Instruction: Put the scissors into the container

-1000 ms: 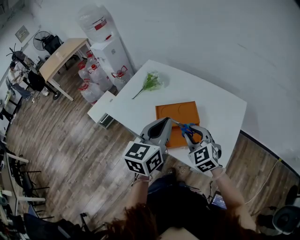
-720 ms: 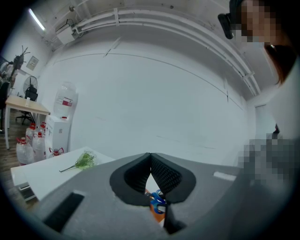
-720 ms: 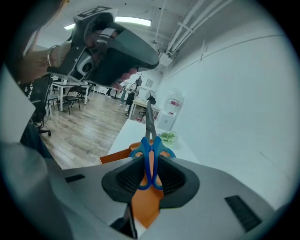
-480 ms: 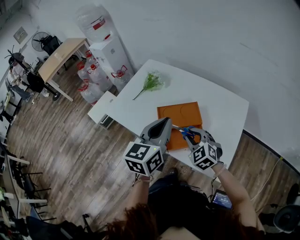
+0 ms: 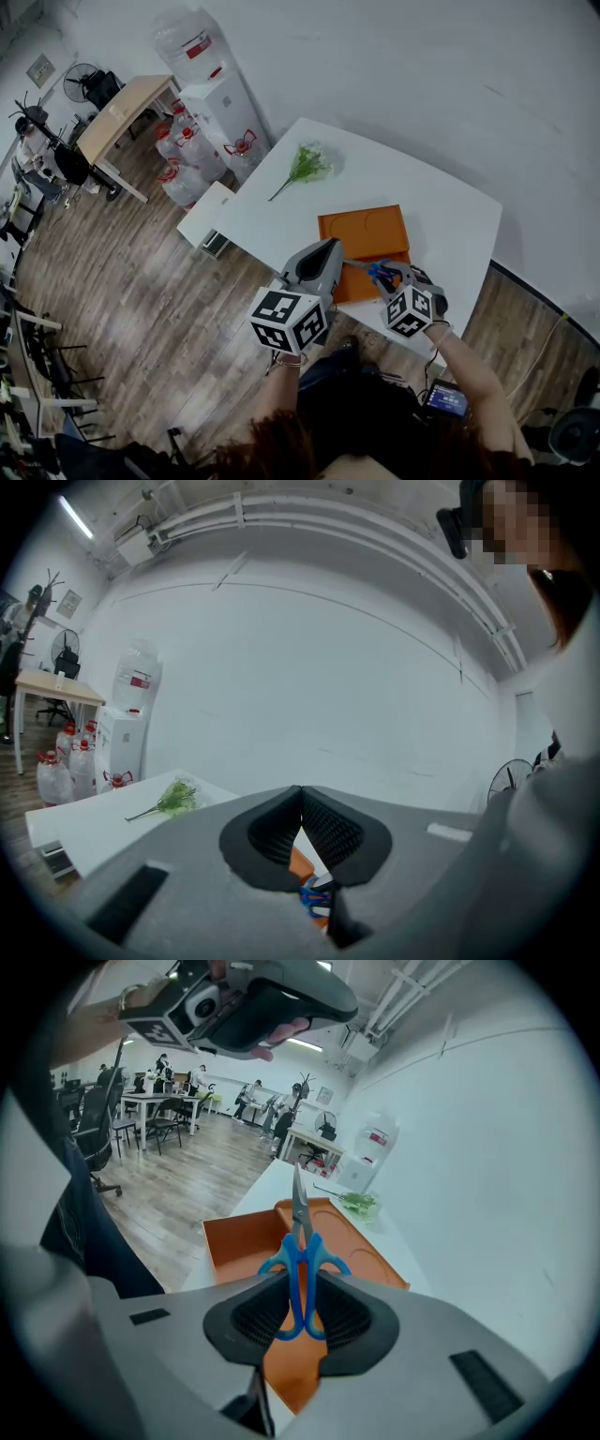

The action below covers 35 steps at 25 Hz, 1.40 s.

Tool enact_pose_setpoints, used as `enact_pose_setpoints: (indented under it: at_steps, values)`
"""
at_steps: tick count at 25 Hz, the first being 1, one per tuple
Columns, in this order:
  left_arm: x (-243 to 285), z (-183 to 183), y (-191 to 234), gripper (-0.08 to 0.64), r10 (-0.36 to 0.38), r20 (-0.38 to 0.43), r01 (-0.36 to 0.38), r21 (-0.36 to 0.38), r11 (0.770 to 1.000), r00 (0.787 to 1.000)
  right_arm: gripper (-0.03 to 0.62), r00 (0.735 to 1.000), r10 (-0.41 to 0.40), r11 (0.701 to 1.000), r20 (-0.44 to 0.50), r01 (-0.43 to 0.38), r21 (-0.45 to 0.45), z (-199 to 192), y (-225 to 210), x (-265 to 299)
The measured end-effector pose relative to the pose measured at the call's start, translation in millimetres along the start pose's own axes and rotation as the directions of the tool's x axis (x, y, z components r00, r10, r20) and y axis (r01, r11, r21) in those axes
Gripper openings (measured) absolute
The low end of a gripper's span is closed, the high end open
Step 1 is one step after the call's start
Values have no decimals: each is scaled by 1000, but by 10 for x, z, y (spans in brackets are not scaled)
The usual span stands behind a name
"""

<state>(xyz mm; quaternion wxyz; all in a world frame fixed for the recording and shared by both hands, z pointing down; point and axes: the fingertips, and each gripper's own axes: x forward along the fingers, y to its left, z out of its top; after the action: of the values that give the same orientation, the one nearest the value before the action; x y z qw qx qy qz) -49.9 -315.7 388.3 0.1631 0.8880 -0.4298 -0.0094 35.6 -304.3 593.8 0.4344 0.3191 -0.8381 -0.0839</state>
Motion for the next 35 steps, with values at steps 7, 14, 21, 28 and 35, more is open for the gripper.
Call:
enact_pose_setpoints:
  at_steps: [7, 14, 21, 28, 35]
  values:
    - [-19, -62, 62, 15, 7, -6, -7, -13, 1000, 1000, 80, 998, 30, 998, -53, -32, -46, -159, 76, 169]
    - [-42, -104, 118, 15, 19, -10, -19, -27, 999, 1000, 80, 989, 66, 989, -131, -82, -121, -372, 186, 341]
    - [-84, -112, 191, 15, 33, -11, -33, -44, 998, 999, 80, 977, 102, 983, -187, -128, -134, -459, 223, 484]
    - [-73, -138, 242, 15, 41, -18, -42, -52, 998, 999, 80, 962, 138, 977, -234, -171, -125, -553, 200, 645]
    - [-82, -160, 282, 15, 46, -23, -47, -63, 997, 999, 80, 939, 181, 972, -292, -216, -92, -569, 205, 724]
